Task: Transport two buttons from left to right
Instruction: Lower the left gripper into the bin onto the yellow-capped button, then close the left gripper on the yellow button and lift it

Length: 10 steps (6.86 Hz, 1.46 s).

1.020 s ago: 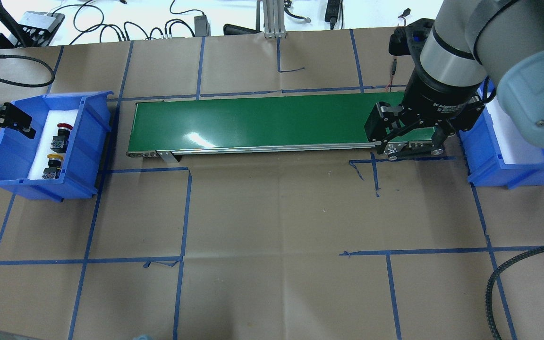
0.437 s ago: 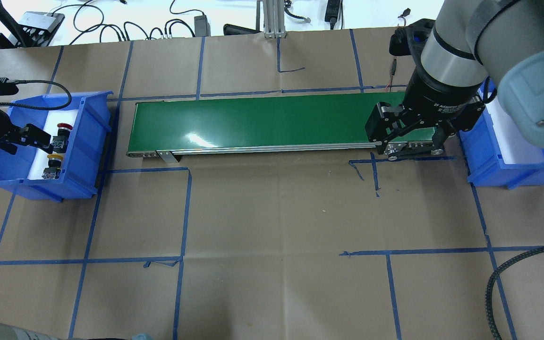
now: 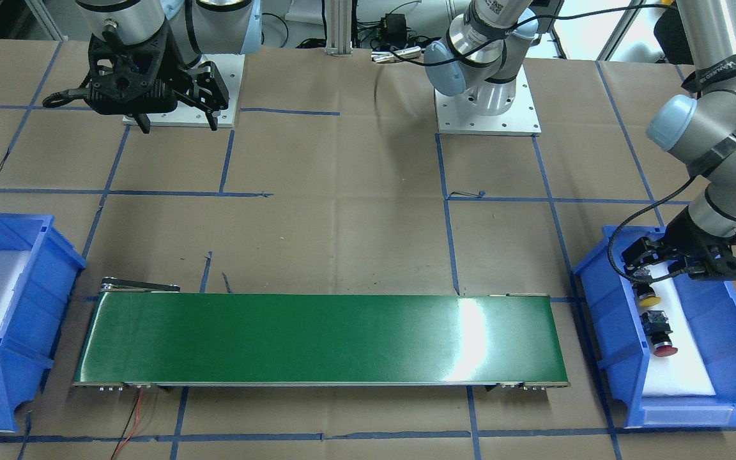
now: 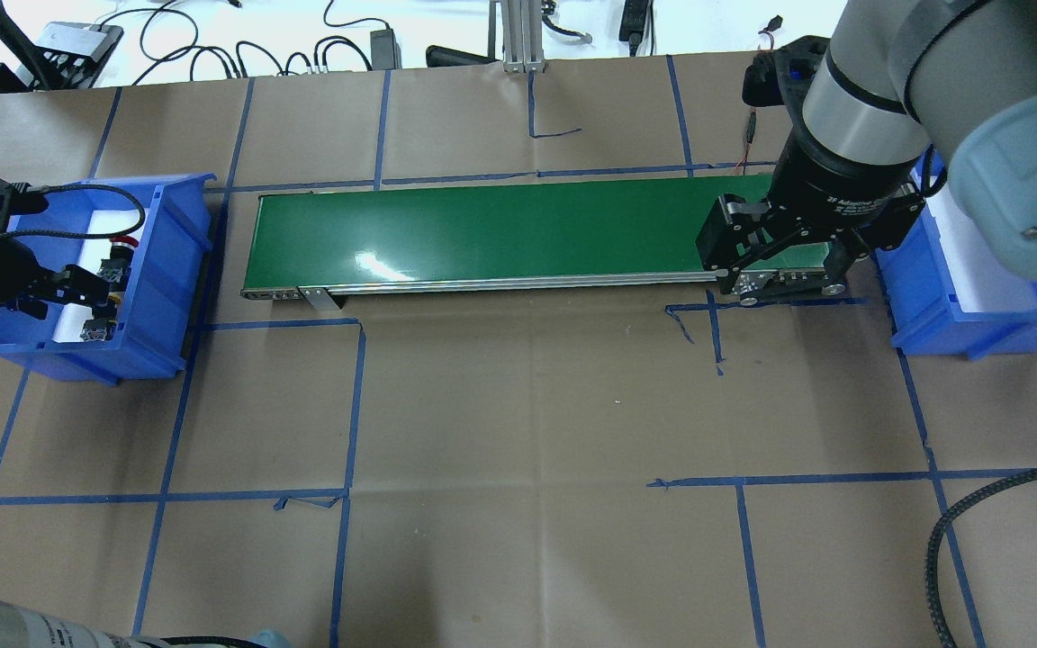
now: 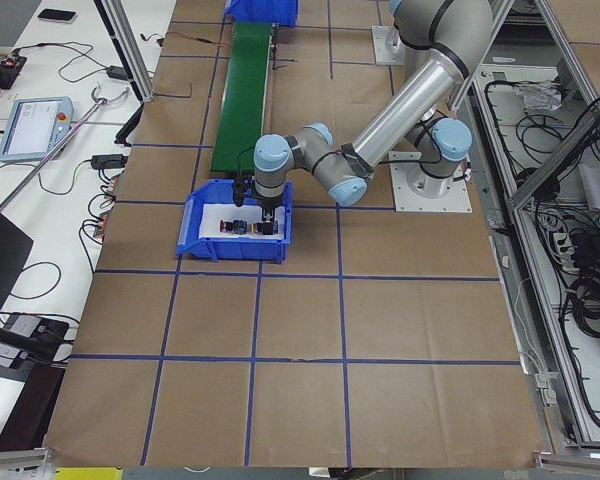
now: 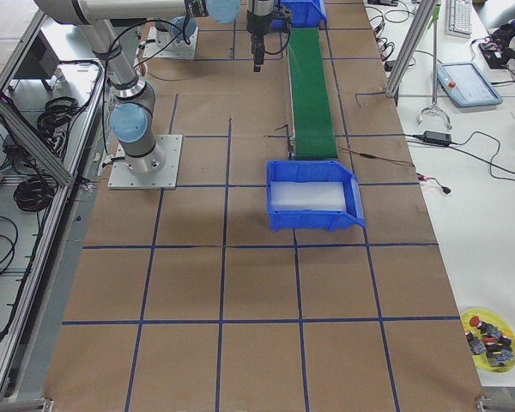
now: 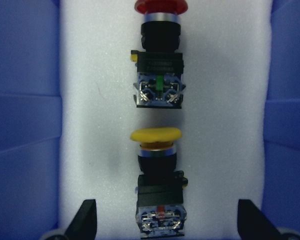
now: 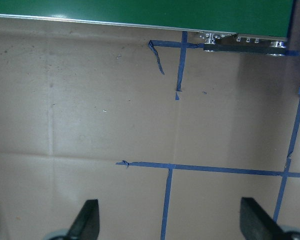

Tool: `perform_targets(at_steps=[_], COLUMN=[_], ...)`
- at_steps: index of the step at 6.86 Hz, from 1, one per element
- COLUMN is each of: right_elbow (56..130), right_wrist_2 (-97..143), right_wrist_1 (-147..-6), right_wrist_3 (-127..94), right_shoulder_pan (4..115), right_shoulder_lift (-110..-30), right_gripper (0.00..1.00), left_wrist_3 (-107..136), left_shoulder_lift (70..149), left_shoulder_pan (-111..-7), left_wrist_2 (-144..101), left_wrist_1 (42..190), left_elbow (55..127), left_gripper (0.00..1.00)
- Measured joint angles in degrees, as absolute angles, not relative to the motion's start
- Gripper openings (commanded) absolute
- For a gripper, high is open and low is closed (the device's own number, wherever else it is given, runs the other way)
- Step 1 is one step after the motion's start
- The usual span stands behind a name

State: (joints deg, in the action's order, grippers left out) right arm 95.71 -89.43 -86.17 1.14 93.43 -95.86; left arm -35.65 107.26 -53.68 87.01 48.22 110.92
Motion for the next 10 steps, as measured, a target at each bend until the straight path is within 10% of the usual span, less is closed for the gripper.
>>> perform_targets(at_steps=[2, 6, 10], right_elbow=[95.7, 95.7, 95.7], right_wrist_2=[-89.4, -89.4, -89.4], right_wrist_1=[-86.2, -86.4, -86.3], right_wrist_3=[1.1, 0.9, 1.0], right_shoulder_pan=[93.4, 93.4, 93.4], right_shoulder_lift=[-95.9, -95.8, -95.7], right_gripper=[1.00, 1.00, 1.00], left_wrist_3=[-35.8, -35.8, -35.5], left_shoulder_lift=[109.0, 110.5, 109.7], left_shoulder_pan=[-53.6, -53.9, -54.1], left_wrist_2=[87.2, 87.4, 87.5], left_wrist_1=[46.0, 44.7, 49.6], left_elbow=[111.5, 111.1, 106.3], left_gripper=[0.99, 0.11, 0.03])
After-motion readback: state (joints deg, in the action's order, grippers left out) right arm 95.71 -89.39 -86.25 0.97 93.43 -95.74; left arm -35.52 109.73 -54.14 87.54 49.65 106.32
